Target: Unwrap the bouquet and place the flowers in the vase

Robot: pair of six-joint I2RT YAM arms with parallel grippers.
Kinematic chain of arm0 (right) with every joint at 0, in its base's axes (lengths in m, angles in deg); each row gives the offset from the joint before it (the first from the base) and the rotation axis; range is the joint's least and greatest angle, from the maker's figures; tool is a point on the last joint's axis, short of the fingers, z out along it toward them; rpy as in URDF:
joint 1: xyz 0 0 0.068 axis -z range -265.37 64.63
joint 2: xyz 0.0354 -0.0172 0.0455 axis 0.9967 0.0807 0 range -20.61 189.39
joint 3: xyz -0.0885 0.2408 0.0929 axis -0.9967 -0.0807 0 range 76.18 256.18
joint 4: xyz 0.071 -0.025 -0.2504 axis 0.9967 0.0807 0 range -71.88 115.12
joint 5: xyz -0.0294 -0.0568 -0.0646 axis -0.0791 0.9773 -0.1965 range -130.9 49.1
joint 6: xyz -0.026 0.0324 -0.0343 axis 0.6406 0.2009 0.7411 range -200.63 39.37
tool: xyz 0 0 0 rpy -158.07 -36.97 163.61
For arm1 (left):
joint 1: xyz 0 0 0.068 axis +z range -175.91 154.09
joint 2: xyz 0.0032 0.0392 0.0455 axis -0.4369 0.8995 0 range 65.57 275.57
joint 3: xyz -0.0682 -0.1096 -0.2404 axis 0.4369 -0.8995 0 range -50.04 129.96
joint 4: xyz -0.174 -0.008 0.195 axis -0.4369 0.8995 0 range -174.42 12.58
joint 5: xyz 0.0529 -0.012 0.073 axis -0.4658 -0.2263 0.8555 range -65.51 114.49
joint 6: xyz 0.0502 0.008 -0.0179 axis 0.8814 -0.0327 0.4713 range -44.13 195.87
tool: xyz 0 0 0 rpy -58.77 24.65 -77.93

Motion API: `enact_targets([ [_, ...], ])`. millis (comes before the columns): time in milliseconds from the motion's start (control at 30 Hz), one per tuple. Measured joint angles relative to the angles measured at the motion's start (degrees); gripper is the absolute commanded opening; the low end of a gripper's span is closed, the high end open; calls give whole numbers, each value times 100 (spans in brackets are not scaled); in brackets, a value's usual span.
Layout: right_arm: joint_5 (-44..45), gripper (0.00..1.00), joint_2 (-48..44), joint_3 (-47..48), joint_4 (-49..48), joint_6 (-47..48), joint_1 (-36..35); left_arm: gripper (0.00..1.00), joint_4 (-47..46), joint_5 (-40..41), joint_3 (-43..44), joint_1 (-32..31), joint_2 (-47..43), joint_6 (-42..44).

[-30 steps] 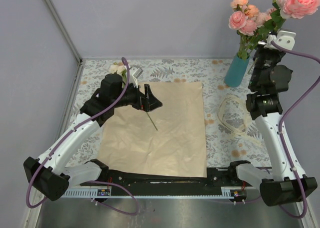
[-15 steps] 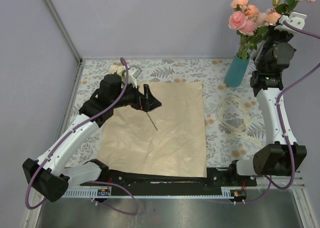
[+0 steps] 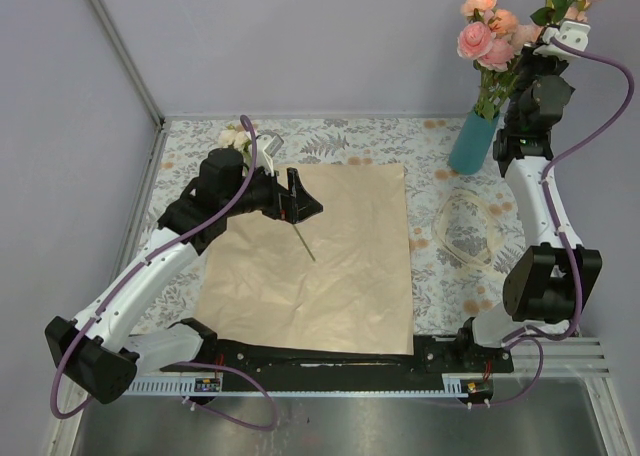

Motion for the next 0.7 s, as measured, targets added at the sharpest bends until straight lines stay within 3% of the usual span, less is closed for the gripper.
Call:
enact_targets([
  [267,-114,0,190,48,-295,-17,50,99,2,13,0,0,0,0],
  [700,-210,0,573,1104,409,125,66,99,4,59,0,0,0,2],
])
